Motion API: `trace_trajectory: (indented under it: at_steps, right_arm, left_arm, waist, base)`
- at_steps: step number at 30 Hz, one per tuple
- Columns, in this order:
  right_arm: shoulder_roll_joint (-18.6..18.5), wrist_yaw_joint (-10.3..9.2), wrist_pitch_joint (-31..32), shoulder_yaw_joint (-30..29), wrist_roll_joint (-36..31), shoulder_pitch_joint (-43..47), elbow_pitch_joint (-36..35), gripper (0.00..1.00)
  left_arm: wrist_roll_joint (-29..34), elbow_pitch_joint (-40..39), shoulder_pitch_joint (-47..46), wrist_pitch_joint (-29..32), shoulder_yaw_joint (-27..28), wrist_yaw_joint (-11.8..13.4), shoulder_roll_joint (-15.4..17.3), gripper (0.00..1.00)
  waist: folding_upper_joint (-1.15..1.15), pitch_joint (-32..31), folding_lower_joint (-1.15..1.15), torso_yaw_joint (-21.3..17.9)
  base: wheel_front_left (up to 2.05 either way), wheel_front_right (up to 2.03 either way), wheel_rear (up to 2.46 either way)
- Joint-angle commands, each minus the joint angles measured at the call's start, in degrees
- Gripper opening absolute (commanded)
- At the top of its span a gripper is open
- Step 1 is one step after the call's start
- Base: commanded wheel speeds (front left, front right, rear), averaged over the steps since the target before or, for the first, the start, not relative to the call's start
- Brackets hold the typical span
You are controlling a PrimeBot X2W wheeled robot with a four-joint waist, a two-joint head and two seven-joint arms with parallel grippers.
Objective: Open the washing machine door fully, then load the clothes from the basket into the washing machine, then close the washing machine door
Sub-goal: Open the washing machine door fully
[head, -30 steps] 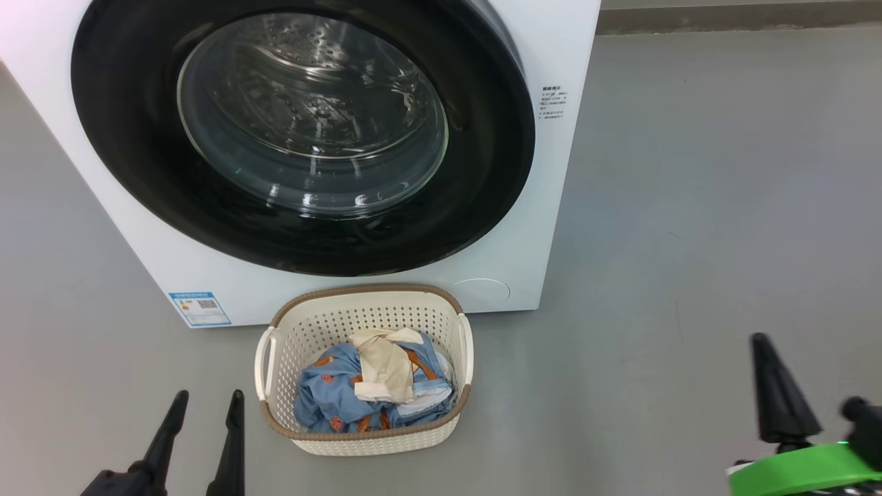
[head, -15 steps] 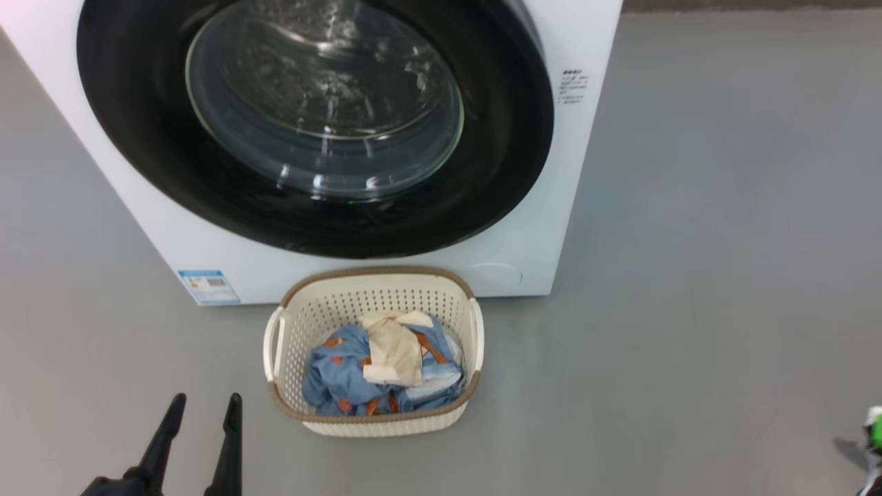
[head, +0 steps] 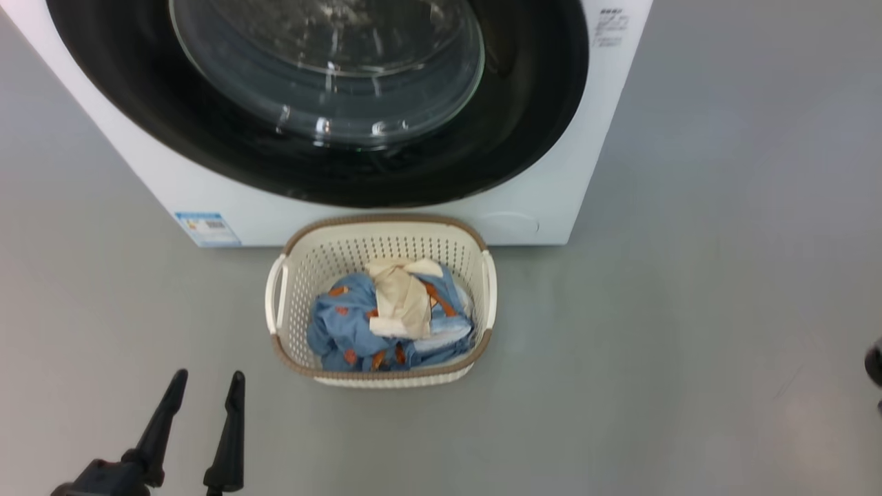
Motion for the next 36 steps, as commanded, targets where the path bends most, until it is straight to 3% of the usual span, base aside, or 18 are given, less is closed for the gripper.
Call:
trace_trajectory:
  at_steps: [1, 8, 15, 36]
  right_arm:
    - [-1.5, 0.09, 1.9, 0.5, 1.3, -2.6, -1.1, 0.00]
    - [-1.1, 0.09, 12.0, -2.4, 3.6, -9.9, 0.5, 0.00]
    - [-0.3, 0.09, 20.1, -1.0, 1.4, -17.0, 1.2, 0.00]
    - [0.0, 0.09, 29.1, 4.2, -4.4, -33.8, 2.4, 0.00]
  left_arm:
    - [-0.3, -1.7, -2.2, -0.4, 1.9, -0.1, 1.4, 1.00]
    - [-0.4, -2.2, -3.1, -0.4, 1.3, -0.1, 1.7, 1.00]
    - [-0.5, -2.5, -3.8, -0.4, 1.2, -0.1, 1.7, 1.00]
    - [-0.7, -3.1, -3.2, -0.4, 0.6, -0.1, 0.4, 1.00]
  waist:
    - [0.00, 2.3, 0.00, 1.0]
    - [0.00, 5.9, 0.00, 2.7]
    - [0.00, 8.9, 0.00, 4.3]
    - [0.00, 15.8, 0.00, 8.4]
  base:
    - [0.00, 0.00, 0.00]
    - [0.00, 0.00, 0.00]
    - [0.00, 0.00, 0.00]
    - [0.00, 0.00, 0.00]
